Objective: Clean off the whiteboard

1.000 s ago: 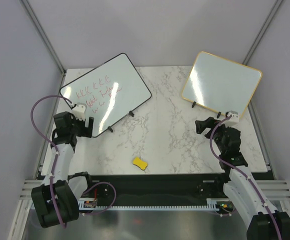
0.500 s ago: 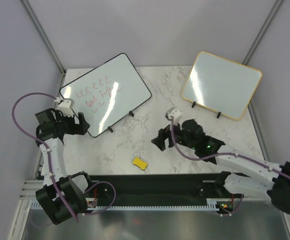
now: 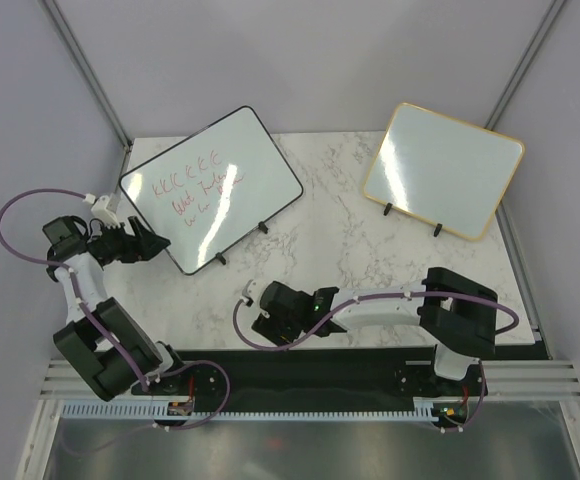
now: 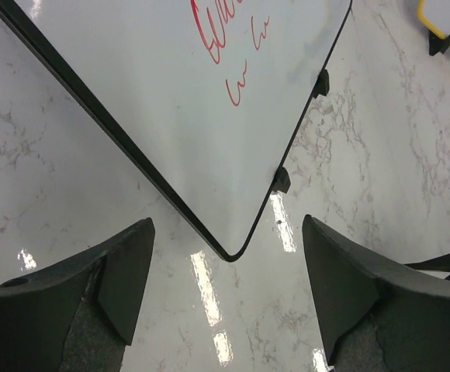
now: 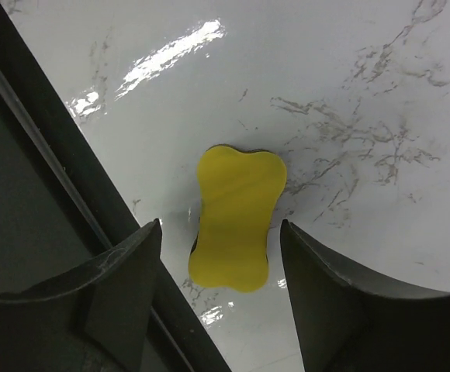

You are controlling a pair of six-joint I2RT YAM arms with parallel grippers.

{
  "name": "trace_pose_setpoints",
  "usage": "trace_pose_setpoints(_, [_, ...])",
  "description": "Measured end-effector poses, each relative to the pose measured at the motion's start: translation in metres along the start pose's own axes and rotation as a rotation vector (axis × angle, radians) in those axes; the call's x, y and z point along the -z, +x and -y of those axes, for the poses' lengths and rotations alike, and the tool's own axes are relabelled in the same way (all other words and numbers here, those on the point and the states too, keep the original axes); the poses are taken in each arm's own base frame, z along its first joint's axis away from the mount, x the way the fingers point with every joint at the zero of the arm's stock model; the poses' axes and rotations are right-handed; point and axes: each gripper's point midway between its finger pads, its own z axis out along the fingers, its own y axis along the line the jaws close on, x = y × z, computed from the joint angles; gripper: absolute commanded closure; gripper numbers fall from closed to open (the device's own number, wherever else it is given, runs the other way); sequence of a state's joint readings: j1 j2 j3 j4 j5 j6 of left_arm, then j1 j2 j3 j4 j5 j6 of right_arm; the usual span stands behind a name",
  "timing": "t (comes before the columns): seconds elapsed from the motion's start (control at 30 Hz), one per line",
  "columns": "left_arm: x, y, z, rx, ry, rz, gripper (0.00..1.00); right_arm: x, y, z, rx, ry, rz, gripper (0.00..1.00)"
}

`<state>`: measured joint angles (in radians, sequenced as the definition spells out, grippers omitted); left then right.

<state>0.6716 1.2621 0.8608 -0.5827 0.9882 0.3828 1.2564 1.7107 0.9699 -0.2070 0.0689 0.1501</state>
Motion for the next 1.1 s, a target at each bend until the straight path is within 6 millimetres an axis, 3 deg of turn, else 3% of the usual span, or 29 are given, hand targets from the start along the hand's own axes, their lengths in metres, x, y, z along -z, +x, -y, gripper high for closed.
trace_pose_setpoints(0.07, [-0.002, -0.002, -0.001, 0.009, 0.019, 0.003, 0.18, -0.005, 0.000, 0.000, 0.005, 0.002, -0.011, 0.39])
trace_pose_setpoints(0.1, [-0.003, -0.003, -0.001, 0.012, 0.029, 0.005, 0.18, -0.008, 0.000, -0.001, 0.006, 0.002, -0.015, 0.48])
trace_pose_setpoints(0.17, [-0.005, -0.004, -0.002, 0.018, 0.042, 0.007, 0.19, -0.011, 0.001, 0.000, 0.011, 0.004, -0.023, 0.58])
trace_pose_setpoints(0.2, [-0.006, -0.004, -0.002, 0.020, 0.044, 0.006, 0.19, -0.012, 0.001, 0.000, 0.012, 0.004, -0.026, 0.70])
trace_pose_setpoints(0.27, [-0.007, -0.004, -0.004, 0.027, 0.045, 0.003, 0.20, -0.012, -0.001, 0.000, 0.018, 0.004, -0.023, 0.79])
trace_pose_setpoints(0.3, [-0.008, -0.003, -0.005, 0.030, 0.045, 0.002, 0.20, -0.012, -0.002, 0.000, 0.019, 0.005, -0.020, 0.90])
trace_pose_setpoints(0.37, [-0.009, -0.003, -0.008, 0.034, 0.045, 0.002, 0.20, -0.012, -0.003, 0.001, 0.023, 0.010, -0.016, 1.00])
trace_pose_setpoints(0.6, [-0.017, -0.012, -0.023, 0.058, 0.039, 0.012, 0.25, -0.011, -0.008, 0.010, 0.027, 0.060, -0.001, 1.00])
trace_pose_setpoints(0.73, [-0.026, -0.021, -0.033, 0.056, 0.042, 0.018, 0.26, -0.004, -0.019, 0.027, 0.027, 0.101, 0.033, 1.00])
trace_pose_setpoints(0.9, [-0.042, -0.022, -0.036, 0.063, 0.072, -0.001, 0.30, 0.016, -0.067, 0.059, -0.002, 0.143, 0.166, 1.00])
trace_pose_setpoints(1.1, [-0.052, -0.023, -0.032, 0.050, 0.097, -0.013, 0.50, 0.039, -0.135, 0.093, -0.013, 0.179, 0.346, 1.00])
